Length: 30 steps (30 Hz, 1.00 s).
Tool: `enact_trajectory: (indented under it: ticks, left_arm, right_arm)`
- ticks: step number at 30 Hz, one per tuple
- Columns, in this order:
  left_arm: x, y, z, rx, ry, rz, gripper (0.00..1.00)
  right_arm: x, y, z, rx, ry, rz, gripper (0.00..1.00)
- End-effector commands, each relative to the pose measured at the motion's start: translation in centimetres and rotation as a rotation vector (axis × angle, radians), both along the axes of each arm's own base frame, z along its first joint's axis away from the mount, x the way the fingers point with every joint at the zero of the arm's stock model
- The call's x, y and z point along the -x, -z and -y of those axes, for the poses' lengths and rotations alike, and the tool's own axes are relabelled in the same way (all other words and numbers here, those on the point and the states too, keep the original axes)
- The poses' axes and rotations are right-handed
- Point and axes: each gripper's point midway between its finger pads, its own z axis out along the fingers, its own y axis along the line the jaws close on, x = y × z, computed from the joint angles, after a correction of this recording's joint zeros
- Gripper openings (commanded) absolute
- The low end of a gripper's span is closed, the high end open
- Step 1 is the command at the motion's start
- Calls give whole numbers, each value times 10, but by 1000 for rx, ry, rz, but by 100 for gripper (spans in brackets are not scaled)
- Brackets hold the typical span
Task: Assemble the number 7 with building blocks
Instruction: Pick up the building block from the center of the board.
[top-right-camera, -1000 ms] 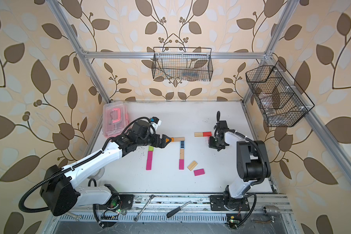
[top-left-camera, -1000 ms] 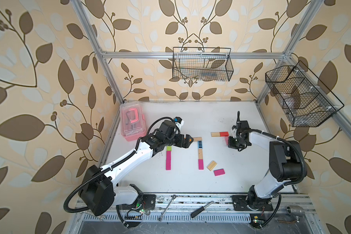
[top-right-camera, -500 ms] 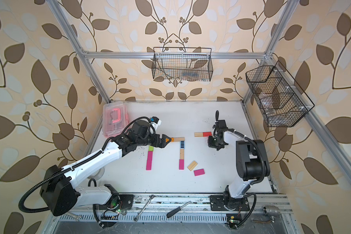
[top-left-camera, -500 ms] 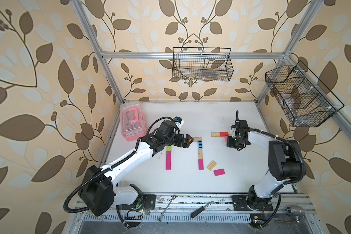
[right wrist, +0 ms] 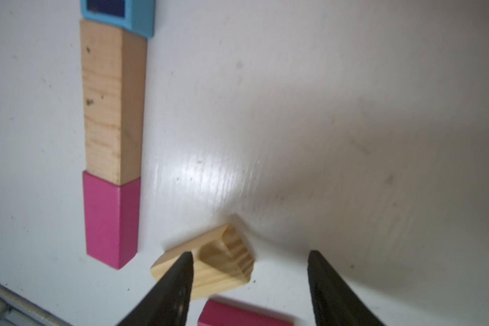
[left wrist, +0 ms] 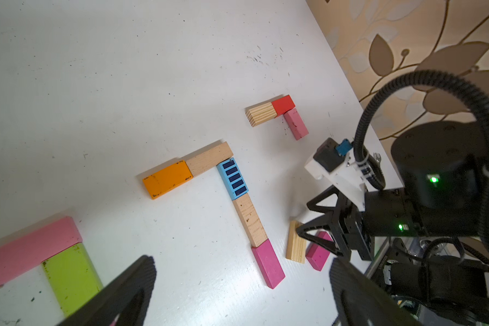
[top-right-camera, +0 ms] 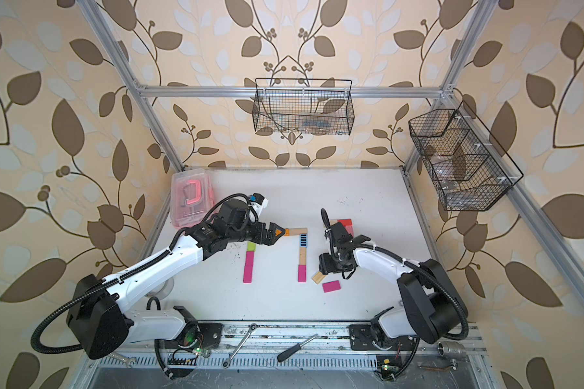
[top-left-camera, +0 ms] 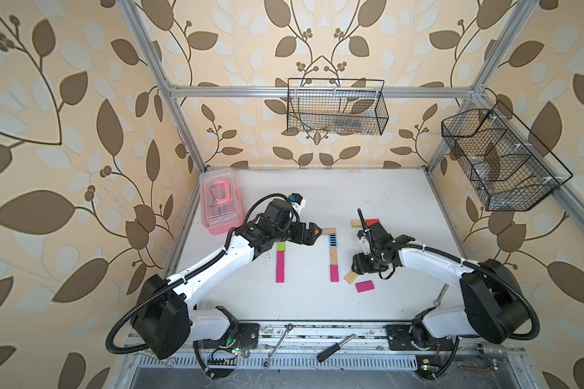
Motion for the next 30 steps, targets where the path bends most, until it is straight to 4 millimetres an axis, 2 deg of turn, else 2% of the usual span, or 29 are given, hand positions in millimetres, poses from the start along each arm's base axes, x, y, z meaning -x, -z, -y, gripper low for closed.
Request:
enact_trajectory:
  ticks: [1,7,11,20,26,30]
  left_arm:
    - [-4,-24,3,64,6,50,99]
    - [-1,-27,0,68,3,59,99]
    - [1,-26,-1,68,3,58,99]
    - [0,-26,1,72,8,59,99]
    - [-1,-24,4,75,19,50,99]
    - [-1,-24,5,76,22,50,99]
  right_arm:
    - [15,0,1,39,51,-11,72]
    - [27,0,10,122,107,19,81]
    - [32,0,18,198,125,43,83]
    - [52,14,12,215,99,2,85]
    - [59,19,12,192,118,-8,75]
    - [51,16,12,175,141,7,66]
